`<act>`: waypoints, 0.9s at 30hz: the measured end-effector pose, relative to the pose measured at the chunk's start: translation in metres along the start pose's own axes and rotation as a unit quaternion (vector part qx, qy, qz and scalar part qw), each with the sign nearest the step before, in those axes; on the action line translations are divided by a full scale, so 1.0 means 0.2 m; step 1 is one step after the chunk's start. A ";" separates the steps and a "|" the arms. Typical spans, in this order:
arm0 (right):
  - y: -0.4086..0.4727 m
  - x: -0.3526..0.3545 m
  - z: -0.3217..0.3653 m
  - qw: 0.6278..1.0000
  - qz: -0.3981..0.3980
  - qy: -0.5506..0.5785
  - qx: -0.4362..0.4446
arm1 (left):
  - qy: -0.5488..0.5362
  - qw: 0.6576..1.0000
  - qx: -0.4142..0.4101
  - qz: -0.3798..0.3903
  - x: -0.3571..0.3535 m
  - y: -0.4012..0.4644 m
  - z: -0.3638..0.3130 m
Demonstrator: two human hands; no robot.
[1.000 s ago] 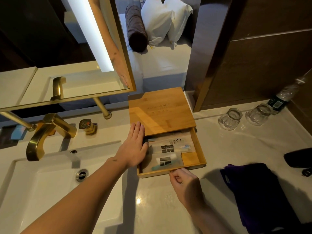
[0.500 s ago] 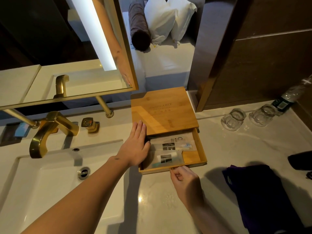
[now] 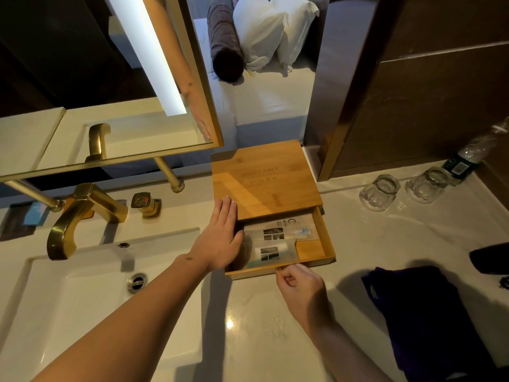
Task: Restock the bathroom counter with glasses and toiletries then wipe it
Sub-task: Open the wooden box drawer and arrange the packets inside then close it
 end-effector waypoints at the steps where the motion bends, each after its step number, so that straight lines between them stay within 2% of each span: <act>1: 0.02 0.00 0.00 1.000 0.004 -0.005 -0.006 | -0.008 1.000 0.003 0.001 0.00 0.01 0.00; 8: 0.07 0.00 0.01 0.999 0.019 -0.018 -0.030 | -0.002 1.000 0.000 0.024 0.01 0.01 0.00; 13: 0.25 0.03 0.05 1.000 0.004 -0.009 -0.003 | 0.001 0.999 -0.012 0.037 0.03 0.00 0.02; 19: 0.33 0.02 0.06 1.000 0.011 -0.025 -0.012 | -0.015 1.000 -0.012 0.025 0.03 0.01 0.01; 27: 0.47 0.01 0.09 0.999 0.027 -0.013 -0.029 | 0.043 0.998 -0.031 0.033 0.02 -0.01 0.05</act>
Point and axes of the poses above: each hand's wrist, its own y-axis towards the middle knuckle, its own x-axis out of the back of the hand, z = x × y, the point moved 2 cm from there along y, towards the middle knuckle, and after that the axes turned 3 degrees about x, right-handed, at the moved point
